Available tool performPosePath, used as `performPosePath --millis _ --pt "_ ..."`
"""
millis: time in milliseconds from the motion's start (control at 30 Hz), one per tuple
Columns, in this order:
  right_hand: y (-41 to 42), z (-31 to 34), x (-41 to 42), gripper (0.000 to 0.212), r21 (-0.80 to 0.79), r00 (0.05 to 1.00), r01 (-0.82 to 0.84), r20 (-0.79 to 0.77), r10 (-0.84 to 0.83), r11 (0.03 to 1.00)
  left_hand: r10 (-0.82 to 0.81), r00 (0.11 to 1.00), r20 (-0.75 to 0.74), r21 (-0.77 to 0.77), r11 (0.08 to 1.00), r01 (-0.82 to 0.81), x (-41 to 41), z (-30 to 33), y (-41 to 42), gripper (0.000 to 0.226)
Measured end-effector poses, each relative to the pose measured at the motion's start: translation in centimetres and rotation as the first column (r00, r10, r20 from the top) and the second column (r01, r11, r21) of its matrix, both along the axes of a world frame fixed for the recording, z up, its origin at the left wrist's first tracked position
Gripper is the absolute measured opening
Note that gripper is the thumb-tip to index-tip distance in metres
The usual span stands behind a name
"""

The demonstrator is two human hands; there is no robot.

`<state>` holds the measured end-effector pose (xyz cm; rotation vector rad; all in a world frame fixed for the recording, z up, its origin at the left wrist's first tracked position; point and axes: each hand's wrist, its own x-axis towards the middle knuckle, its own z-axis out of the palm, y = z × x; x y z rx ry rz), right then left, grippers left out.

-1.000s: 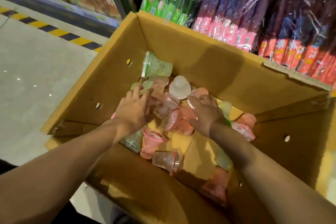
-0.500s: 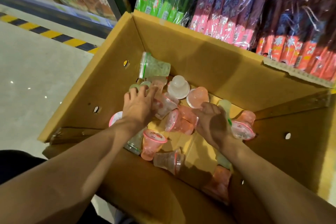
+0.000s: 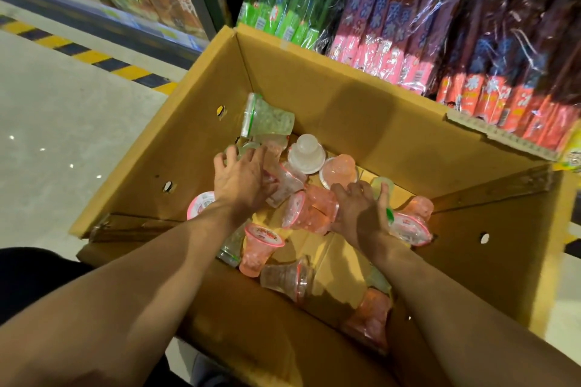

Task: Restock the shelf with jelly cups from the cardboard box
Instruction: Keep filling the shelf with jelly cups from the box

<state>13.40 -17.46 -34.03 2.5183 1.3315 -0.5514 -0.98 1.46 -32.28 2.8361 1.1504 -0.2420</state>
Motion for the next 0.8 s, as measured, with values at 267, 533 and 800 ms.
performPosePath --millis 267,533,800 --pt "0.3 0.6 0.0 0.064 0.123 0.996 0.022 -0.087 -0.012 0.992 0.08 0.991 0.108 -0.037 0.996 -0.076 0.8 0.1 0.1 0.063" --pt "1.6 3.1 -0.2 0.09 0.264 0.964 0.13 -0.258 -0.06 0.956 0.212 0.956 0.204 -0.212 0.963 -0.168 2.1 1.4 -1.5 0.076" --pt "1.8 4.1 -0.1 0.083 0.382 0.887 0.317 -0.443 -0.129 0.868 0.281 0.888 0.363 -0.452 0.887 -0.096 2.3 3.4 -2.8 0.063"
